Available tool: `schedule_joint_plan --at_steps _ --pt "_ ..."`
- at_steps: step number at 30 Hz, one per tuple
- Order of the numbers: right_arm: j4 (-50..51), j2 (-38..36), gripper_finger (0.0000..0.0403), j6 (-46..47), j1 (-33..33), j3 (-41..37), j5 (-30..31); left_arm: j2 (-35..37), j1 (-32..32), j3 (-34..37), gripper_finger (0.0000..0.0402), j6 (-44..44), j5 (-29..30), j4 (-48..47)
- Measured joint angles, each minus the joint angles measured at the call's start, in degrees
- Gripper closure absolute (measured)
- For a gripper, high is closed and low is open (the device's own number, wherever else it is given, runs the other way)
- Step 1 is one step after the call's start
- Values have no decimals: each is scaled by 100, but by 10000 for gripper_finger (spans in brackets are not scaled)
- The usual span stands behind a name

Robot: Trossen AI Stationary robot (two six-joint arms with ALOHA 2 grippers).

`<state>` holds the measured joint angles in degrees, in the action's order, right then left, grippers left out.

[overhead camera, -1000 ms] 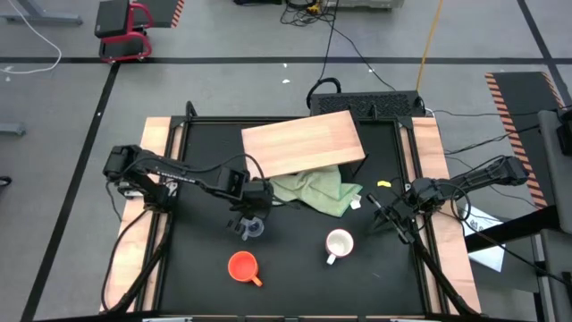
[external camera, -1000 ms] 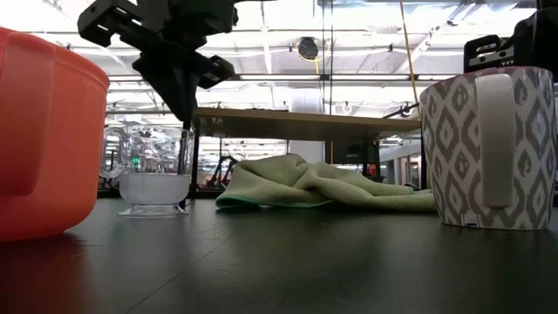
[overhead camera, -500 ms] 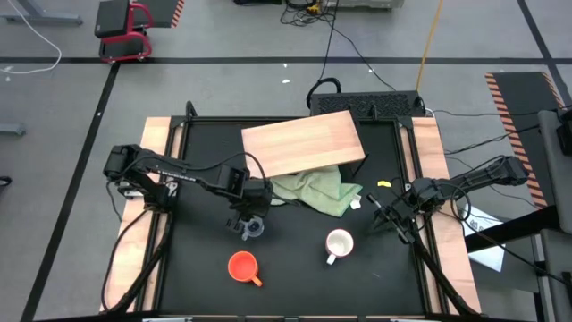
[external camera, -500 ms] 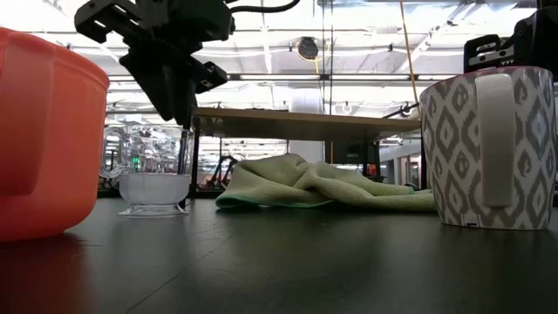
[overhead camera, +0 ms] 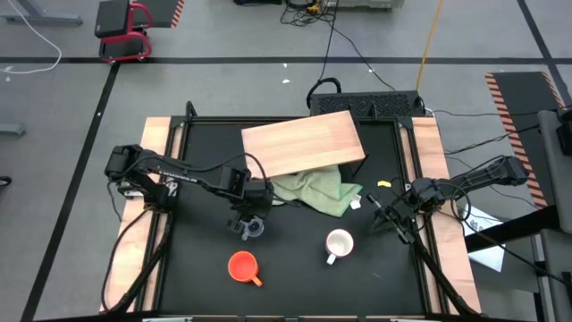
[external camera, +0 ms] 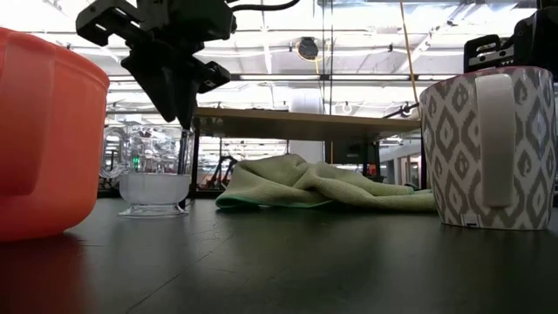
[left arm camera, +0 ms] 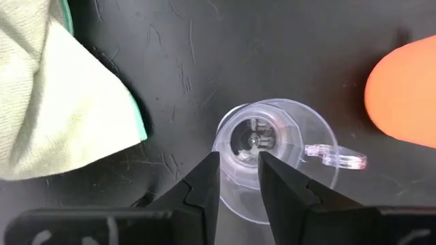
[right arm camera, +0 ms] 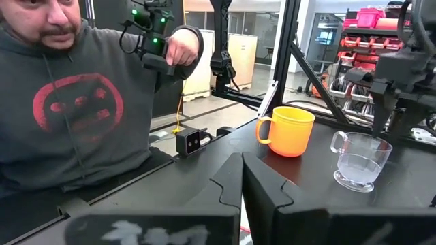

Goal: Stack small to large cups/mugs on shelf
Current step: Put the transparent mug on the shelf

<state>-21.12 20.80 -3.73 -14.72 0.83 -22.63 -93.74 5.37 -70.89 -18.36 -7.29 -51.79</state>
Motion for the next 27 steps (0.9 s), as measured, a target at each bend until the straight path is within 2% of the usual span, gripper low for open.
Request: schedule_joint_plan --at_steps 8,27 --pt "2 -2 403 3 -2 1 0 -345 -4 11 298 -211 167 67" --pt "-2 2 403 4 -2 0 0 -347 -118 4 298 -387 64 101"
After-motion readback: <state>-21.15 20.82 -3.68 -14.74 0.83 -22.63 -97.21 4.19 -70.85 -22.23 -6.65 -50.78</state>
